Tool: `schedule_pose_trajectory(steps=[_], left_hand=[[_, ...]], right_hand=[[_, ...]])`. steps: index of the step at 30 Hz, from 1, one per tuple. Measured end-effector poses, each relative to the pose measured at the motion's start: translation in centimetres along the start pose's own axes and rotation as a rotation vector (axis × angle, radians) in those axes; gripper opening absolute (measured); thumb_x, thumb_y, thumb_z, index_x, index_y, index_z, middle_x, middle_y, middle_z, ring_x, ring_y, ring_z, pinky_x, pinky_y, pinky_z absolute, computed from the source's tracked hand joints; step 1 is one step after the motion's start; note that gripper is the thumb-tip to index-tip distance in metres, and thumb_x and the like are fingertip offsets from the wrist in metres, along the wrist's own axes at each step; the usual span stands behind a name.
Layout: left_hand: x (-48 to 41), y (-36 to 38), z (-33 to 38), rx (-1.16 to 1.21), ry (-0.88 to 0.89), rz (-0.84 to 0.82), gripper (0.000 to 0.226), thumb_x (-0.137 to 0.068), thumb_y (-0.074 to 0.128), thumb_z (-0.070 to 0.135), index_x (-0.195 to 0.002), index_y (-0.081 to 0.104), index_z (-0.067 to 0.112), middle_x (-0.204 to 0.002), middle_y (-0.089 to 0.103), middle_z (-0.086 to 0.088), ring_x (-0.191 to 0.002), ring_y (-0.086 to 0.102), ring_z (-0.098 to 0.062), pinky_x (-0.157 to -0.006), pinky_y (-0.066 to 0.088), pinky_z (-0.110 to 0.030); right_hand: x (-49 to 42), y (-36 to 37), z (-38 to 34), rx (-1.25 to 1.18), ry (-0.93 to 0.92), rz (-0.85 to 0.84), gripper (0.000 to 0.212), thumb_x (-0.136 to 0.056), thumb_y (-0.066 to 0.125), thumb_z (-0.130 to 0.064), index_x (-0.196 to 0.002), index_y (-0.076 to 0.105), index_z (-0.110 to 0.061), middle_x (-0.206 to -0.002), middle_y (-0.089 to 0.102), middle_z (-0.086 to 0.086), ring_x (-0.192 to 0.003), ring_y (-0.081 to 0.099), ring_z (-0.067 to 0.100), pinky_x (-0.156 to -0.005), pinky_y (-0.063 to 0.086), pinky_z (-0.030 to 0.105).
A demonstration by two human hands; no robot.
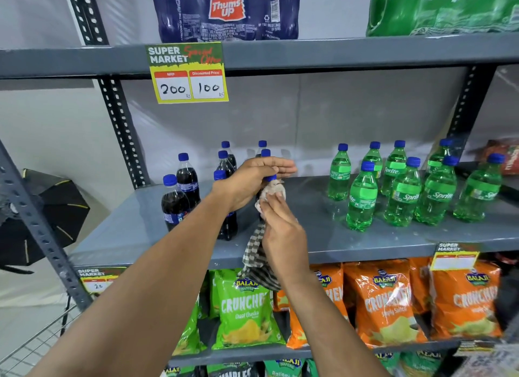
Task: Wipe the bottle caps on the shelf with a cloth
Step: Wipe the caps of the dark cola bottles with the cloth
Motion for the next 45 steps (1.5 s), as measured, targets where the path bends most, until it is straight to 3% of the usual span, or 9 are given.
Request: schedule_pose_trajectory(steps=[3, 8, 14, 17, 26, 31, 36, 42, 45], left_hand=[[0.1, -0.1, 0.1, -0.032, 0.011, -0.003, 0.038, -0.1, 0.036, -0.005, -0.12, 0.065, 0.009, -0.126, 0.069, -0.013, -0.125, 0.063, -0.021, -0.112, 0.042, -0.031], [-0.1, -0.1, 0.0, -0.071, 0.005, 0.004, 0.038, -0.101, 0.036, -0.004, -0.129, 0.06, 0.002, -0.133, 0.065, -0.016, -0.127, 0.06, -0.022, -0.115, 0.04, -0.035], [0.1, 0.0, 0.2, -0.103, 0.001, 0.005, 0.039, -0.101, 0.034, -0.005, -0.132, 0.057, 0.0, -0.134, 0.064, -0.016, -0.128, 0.06, -0.022, -0.115, 0.04, -0.035], [0.2, 0.0, 0.3, -0.109, 0.001, 0.003, 0.039, -0.101, 0.034, -0.005, -0.132, 0.057, 0.001, -0.133, 0.065, -0.015, -0.128, 0.06, -0.022, -0.114, 0.041, -0.034], [-0.1, -0.1, -0.1, -0.074, -0.006, -0.004, 0.038, -0.101, 0.035, -0.004, -0.128, 0.061, 0.003, -0.132, 0.066, -0.016, -0.127, 0.061, -0.022, -0.117, 0.038, -0.038], [0.1, -0.1, 0.1, -0.091, -0.004, -0.006, 0.038, -0.101, 0.035, -0.004, -0.129, 0.059, 0.002, -0.132, 0.066, -0.016, -0.127, 0.061, -0.022, -0.118, 0.036, -0.04], [0.3, -0.1, 0.1, -0.094, -0.001, -0.006, 0.038, -0.101, 0.035, -0.003, -0.129, 0.06, 0.003, -0.133, 0.066, -0.016, -0.127, 0.06, -0.022, -0.118, 0.036, -0.04], [0.3, 0.1, 0.4, -0.106, -0.008, -0.013, 0.038, -0.102, 0.034, -0.003, -0.131, 0.059, 0.001, -0.133, 0.065, -0.015, -0.127, 0.06, -0.021, -0.115, 0.04, -0.036], [0.3, 0.1, 0.4, -0.082, -0.017, -0.013, 0.039, -0.102, 0.033, -0.003, -0.13, 0.059, 0.001, -0.132, 0.067, -0.015, -0.125, 0.062, -0.018, -0.109, 0.046, -0.032]], right_hand=[[2.0, 0.6, 0.1, 0.072, -0.076, -0.107, 0.05, -0.082, 0.051, 0.018, -0.126, 0.066, 0.0, -0.14, 0.057, 0.014, -0.138, 0.045, 0.028, -0.117, 0.032, 0.033], [4.7, 1.0, 2.0, 0.03, -0.031, -0.146, 0.063, -0.066, 0.057, 0.033, -0.121, 0.068, 0.003, -0.134, 0.062, 0.016, -0.133, 0.051, 0.034, -0.109, 0.042, 0.046], [3.2, -1.1, 5.2, -0.219, 0.34, 0.143, 0.041, -0.088, 0.061, 0.015, -0.124, 0.068, -0.003, -0.129, 0.062, -0.001, -0.126, 0.056, 0.011, -0.107, 0.036, 0.012], [1.0, -1.7, 4.5, -0.22, 0.318, 0.212, 0.041, -0.083, 0.062, 0.021, -0.119, 0.07, 0.002, -0.124, 0.066, 0.005, -0.119, 0.059, 0.007, -0.102, 0.037, 0.006], [2.0, 1.7, -0.2, 0.058, -0.203, -0.213, 0.052, -0.075, 0.054, 0.017, -0.122, 0.068, -0.001, -0.134, 0.063, 0.013, -0.132, 0.052, 0.026, -0.113, 0.039, 0.041], [4.5, 2.2, 1.3, 0.023, -0.157, -0.198, 0.07, -0.055, 0.06, 0.031, -0.118, 0.069, 0.004, -0.128, 0.066, 0.017, -0.126, 0.058, 0.033, -0.107, 0.045, 0.046], [4.4, 0.6, 2.9, -0.059, -0.03, 0.021, 0.051, -0.08, 0.057, 0.028, -0.123, 0.068, 0.002, -0.133, 0.062, 0.011, -0.13, 0.053, 0.02, -0.113, 0.039, 0.033], [2.3, 0.4, 2.1, -0.148, 0.025, 0.058, 0.048, -0.092, 0.057, 0.012, -0.138, 0.056, -0.005, -0.148, 0.045, 0.0, -0.142, 0.034, 0.002, -0.112, 0.034, 0.019], [0.7, 1.0, 1.6, -0.128, 0.042, 0.007, 0.046, -0.096, 0.056, 0.006, -0.14, 0.054, -0.007, -0.156, 0.038, 0.011, -0.146, 0.031, 0.015, -0.111, 0.041, 0.036]])
Point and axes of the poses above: each hand's wrist, its own x-axis away from the middle knuckle, its own y-axis out of the palm, z = x × y, the point moved 8 cm from there along -x, towards the middle knuckle
